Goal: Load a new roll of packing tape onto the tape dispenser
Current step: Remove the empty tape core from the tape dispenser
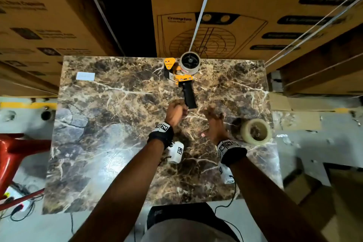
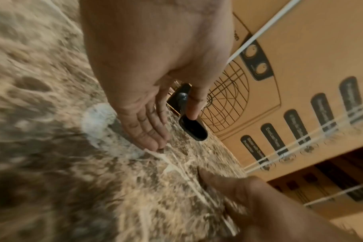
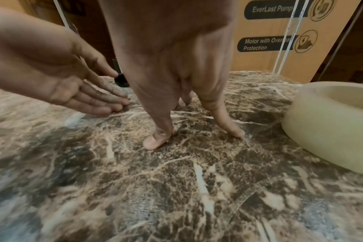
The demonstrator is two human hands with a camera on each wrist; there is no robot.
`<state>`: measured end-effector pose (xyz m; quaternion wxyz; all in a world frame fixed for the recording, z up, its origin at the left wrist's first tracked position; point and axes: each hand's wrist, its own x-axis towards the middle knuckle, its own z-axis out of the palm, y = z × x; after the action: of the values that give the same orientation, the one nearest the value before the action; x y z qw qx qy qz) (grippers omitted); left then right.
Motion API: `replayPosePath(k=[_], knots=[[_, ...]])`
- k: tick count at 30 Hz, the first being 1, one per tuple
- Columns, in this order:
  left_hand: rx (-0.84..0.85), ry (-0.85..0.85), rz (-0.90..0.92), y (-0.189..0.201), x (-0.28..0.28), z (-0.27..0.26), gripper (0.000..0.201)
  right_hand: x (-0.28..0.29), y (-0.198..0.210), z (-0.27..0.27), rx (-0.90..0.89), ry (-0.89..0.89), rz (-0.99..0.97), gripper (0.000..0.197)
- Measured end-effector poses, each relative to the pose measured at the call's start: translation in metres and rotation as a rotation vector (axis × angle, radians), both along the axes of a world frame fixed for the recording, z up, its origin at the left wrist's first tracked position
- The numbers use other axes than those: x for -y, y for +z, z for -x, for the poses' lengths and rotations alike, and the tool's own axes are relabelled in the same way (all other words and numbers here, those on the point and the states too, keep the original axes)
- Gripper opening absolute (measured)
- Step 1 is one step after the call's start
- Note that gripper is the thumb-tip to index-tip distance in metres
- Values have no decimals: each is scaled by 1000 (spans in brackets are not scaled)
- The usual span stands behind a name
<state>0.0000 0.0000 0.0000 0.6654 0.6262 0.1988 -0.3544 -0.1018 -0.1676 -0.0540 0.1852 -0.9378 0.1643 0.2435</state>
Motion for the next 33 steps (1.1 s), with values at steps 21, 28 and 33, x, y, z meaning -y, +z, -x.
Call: replayPosePath(k=[21, 28, 33], knots=[[164, -223, -417, -5, -41, 52, 28, 0, 11, -4, 25, -44, -88, 118], [232, -519, -632, 0, -84, 151, 34, 0, 22, 28, 73, -39, -179, 106], [255, -676, -721, 15, -100, 199, 37, -27, 64, 88, 101, 131, -344, 102]])
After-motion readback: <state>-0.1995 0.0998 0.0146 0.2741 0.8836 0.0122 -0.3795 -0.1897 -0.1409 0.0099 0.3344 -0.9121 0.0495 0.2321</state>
